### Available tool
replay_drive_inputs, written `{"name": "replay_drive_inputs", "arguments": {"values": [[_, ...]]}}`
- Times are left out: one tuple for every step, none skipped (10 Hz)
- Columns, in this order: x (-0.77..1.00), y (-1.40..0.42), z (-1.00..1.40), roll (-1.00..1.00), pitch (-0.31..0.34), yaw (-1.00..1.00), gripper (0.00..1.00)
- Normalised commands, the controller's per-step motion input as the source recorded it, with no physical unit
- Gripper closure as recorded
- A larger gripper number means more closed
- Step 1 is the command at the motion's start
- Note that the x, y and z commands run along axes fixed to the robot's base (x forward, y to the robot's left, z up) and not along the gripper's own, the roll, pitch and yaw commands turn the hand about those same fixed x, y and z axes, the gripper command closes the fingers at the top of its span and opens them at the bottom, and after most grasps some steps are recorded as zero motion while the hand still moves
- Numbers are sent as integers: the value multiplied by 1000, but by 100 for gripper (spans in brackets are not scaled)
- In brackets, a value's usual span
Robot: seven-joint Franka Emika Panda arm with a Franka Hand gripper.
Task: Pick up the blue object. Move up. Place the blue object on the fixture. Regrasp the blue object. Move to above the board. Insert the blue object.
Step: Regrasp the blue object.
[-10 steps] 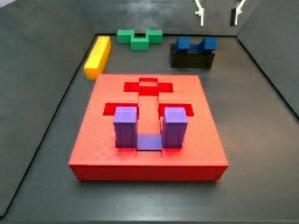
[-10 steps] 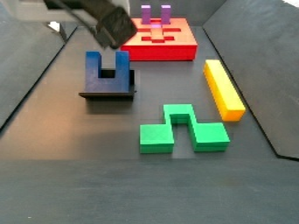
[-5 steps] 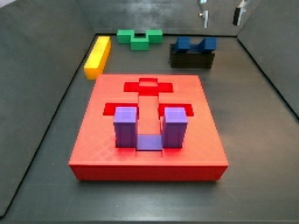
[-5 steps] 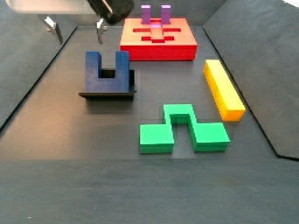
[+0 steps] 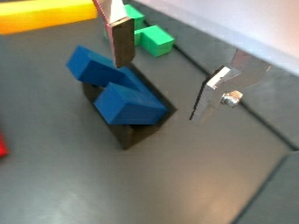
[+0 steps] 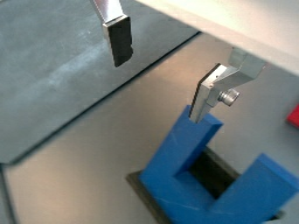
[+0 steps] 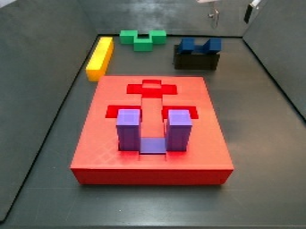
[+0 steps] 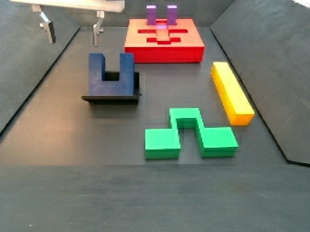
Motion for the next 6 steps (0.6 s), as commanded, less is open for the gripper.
{"name": "replay_drive_inputs", "arguments": {"values": [[274,-257,-17,1000,111,-129,0],[289,-303,-91,1000,157,-183,0],[237,-317,-89,1000,191,-191,0],[140,-309,-103,1000,260,-211,0],[0,-306,-137,1000,249,-157,0],[0,-260,-160,983,269,-143,0]]}}
